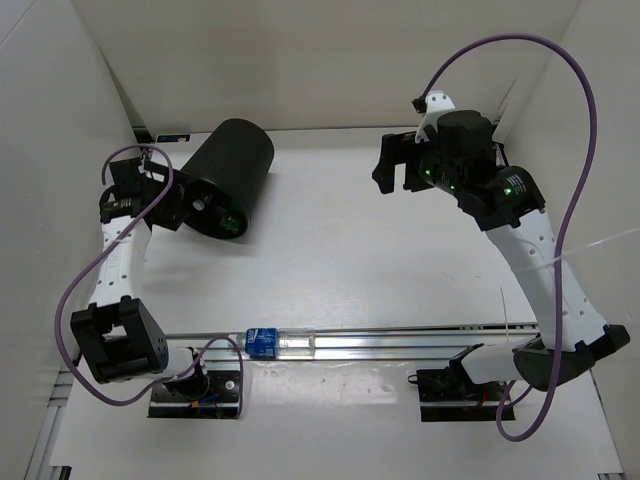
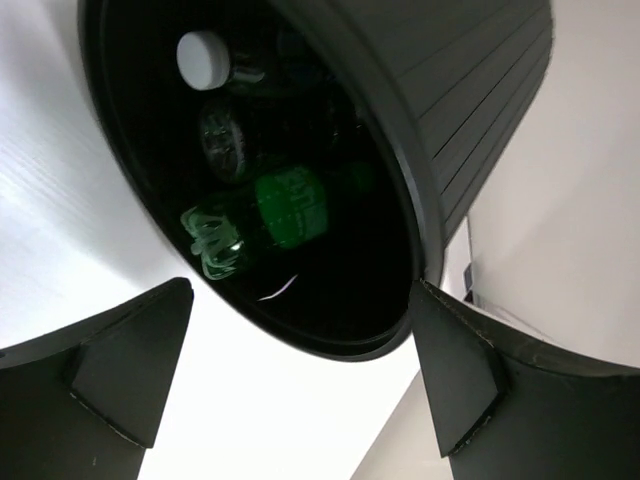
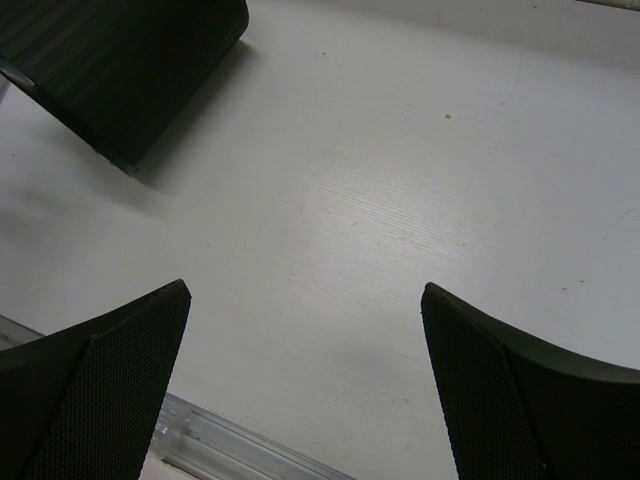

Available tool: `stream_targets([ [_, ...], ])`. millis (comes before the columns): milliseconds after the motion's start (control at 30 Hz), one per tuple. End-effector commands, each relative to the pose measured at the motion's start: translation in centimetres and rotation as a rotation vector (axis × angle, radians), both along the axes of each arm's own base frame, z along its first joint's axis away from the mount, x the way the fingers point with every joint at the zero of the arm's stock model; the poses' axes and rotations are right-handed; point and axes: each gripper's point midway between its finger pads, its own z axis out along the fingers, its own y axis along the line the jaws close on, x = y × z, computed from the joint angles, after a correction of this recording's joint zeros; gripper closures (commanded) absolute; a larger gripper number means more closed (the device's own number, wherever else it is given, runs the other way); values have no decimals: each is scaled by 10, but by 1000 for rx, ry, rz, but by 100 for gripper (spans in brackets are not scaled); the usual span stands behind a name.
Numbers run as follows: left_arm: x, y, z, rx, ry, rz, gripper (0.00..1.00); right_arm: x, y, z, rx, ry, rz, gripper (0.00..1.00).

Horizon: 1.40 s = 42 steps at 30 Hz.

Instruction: Put the plastic bottles in the bin

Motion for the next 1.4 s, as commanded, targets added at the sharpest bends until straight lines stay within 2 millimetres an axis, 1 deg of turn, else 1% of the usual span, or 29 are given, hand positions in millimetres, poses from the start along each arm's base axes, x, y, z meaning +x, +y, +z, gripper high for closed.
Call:
stream_targets([
  [0, 8, 1, 32, 13, -92, 19, 0, 2, -5, 10, -11, -55, -3, 0],
  [133, 6, -1, 40, 21, -108, 42, 0, 4, -8, 6, -30, -54, -15, 0],
  [200, 13, -3, 39, 25, -103, 38, 0, 4, -8, 6, -30, -54, -15, 0],
  [233, 18, 0, 47, 34, -118, 46, 0, 5, -7, 8, -25, -62, -16, 0],
  [267, 23, 1, 43, 32, -108, 46, 0, 8, -6, 5, -30, -54, -15, 0],
  [300, 26, -3, 46, 32, -113, 34, 0, 8, -6, 5, -30, -54, -15, 0],
  [333, 29, -8, 57, 28, -137, 27, 0, 10, -4, 1, -34, -47, -15, 0],
  [367, 34, -4, 52, 36, -123, 41, 0, 10, -4, 1, -35, -46, -15, 0],
  [433, 43, -13, 59, 40, -136, 32, 0, 12, -3, -2, -39, -39, -15, 0],
  [467, 47, -11, 58, 45, -132, 39, 0, 12, -3, -2, -47, -42, -11, 0],
  [533, 60, -19, 45, 40, -101, 17, 0, 12, -3, -2, -47, -42, -11, 0],
  [567, 67, -18, 49, 42, -111, 17, 0, 12, -3, -2, -47, -42, -11, 0],
  [600, 76, -24, 37, 38, -83, 3, 0, 13, -5, -6, -56, -36, -20, 0],
  [667, 86, -31, 35, 3, -77, -4, 0, 13, -5, -6, -64, -39, -16, 0],
  [700, 91, -31, 24, -9, -54, 3, 0, 13, -5, -6, -64, -39, -16, 0],
  [767, 98, -41, 19, -16, -42, -4, 0, 15, -9, -6, -80, -48, -29, 0],
  [800, 103, -39, 21, -9, -50, 3, 0, 15, -9, -6, -80, -48, -29, 0],
  [833, 109, -44, 11, -19, -28, 0, 0, 16, -10, -6, -84, -49, -38, 0],
  [900, 118, -44, 9, -27, -26, 6, 0, 17, -12, -10, -102, -47, -42, 0],
  [933, 124, -43, -2, -42, -3, 17, 0, 18, -14, -10, -107, -49, -51, 0],
  [967, 127, -48, -6, -42, 4, 8, 2, 16, -15, -17, -118, -31, -50, 0],
  [1000, 133, -50, -3, -63, -3, 8, 10, 16, -15, -17, -118, -31, -50, 0],
  [1033, 138, -52, -15, -79, 18, 6, 18, 14, -16, -19, -120, -28, -50, 0],
  [1100, 147, -60, -11, -123, 10, -17, 35, 13, -17, -20, -125, -21, -50, 0],
  [1133, 150, -61, -17, -130, 20, -23, 47, 14, -18, -20, -129, -22, -58, 0],
  [1233, 152, -61, -12, -138, 10, -17, 50, 14, -18, -20, -129, -22, -58, 0],
  [1267, 152, -60, -12, -132, 10, -10, 62, 14, -18, -20, -129, -22, -58, 0],
  [1333, 153, -54, -12, -132, 9, 1, 71, 14, -19, -17, -131, -33, -54, 0],
  [1367, 151, -54, -4, -131, -6, 0, 77, 15, -20, -17, -135, -36, -64, 0],
])
